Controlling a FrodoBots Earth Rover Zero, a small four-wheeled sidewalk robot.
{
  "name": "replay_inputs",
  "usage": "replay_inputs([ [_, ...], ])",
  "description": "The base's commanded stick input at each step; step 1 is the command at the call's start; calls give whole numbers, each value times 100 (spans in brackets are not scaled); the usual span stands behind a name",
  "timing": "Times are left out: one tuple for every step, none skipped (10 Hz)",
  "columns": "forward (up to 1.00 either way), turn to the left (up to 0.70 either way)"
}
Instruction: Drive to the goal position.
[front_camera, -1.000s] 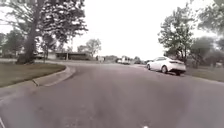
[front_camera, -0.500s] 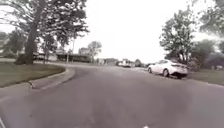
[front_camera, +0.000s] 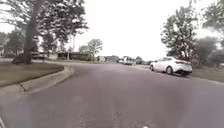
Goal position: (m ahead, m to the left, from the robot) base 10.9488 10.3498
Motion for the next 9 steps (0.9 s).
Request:
replay_inputs([
  [70,0],
  [70,0],
  [70,0],
  [70,0],
  [70,0],
  [70,0],
  [70,0],
  [70,0],
  [70,0],
])
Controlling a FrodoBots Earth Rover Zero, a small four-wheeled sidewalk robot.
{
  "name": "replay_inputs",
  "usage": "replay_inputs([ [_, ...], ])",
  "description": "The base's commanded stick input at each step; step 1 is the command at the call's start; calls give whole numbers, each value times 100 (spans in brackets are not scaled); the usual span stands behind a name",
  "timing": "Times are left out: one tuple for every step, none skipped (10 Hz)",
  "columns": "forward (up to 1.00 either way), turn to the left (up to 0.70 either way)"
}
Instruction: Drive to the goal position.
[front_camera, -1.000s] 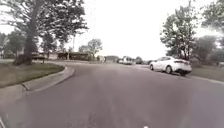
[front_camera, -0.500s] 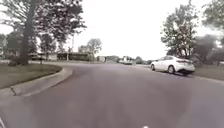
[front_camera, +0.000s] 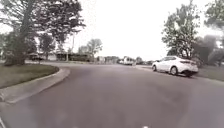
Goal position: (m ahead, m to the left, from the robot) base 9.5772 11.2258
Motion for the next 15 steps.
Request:
replay_inputs([
  [70,0],
  [70,0],
  [70,0],
  [70,0],
  [70,0],
  [70,15],
  [70,35],
  [70,35],
  [70,35],
  [70,35],
  [70,35],
  [70,8],
  [70,0],
  [70,0],
  [70,0],
])
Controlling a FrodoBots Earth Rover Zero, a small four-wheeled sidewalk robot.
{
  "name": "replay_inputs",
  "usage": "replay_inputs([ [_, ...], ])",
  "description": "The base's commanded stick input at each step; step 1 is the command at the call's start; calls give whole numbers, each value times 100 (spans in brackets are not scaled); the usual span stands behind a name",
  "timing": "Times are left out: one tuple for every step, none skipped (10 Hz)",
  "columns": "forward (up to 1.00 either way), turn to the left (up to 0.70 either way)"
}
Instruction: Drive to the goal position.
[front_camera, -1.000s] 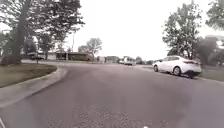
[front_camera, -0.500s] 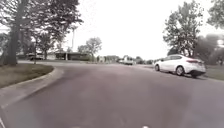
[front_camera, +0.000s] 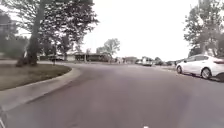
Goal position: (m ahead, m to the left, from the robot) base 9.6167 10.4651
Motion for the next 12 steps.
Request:
replay_inputs([
  [70,0],
  [70,0],
  [70,0],
  [70,0],
  [70,0],
  [70,0],
  [70,0],
  [70,-14],
  [70,-35],
  [70,-35],
  [70,-18],
  [70,0],
])
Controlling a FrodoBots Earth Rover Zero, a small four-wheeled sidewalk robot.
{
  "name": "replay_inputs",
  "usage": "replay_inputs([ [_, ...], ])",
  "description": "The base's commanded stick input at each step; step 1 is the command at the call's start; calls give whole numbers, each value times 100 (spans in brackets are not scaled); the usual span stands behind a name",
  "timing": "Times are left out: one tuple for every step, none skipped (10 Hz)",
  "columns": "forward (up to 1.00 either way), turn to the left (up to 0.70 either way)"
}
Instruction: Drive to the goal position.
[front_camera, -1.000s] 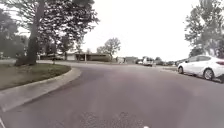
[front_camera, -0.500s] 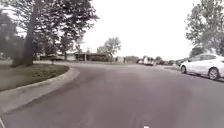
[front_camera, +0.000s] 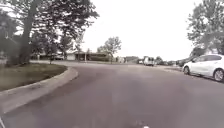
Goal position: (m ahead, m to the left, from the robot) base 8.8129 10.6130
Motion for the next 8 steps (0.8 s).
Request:
replay_inputs([
  [70,0],
  [70,0],
  [70,0],
  [70,0],
  [70,0],
  [70,0],
  [70,0],
  [70,0],
])
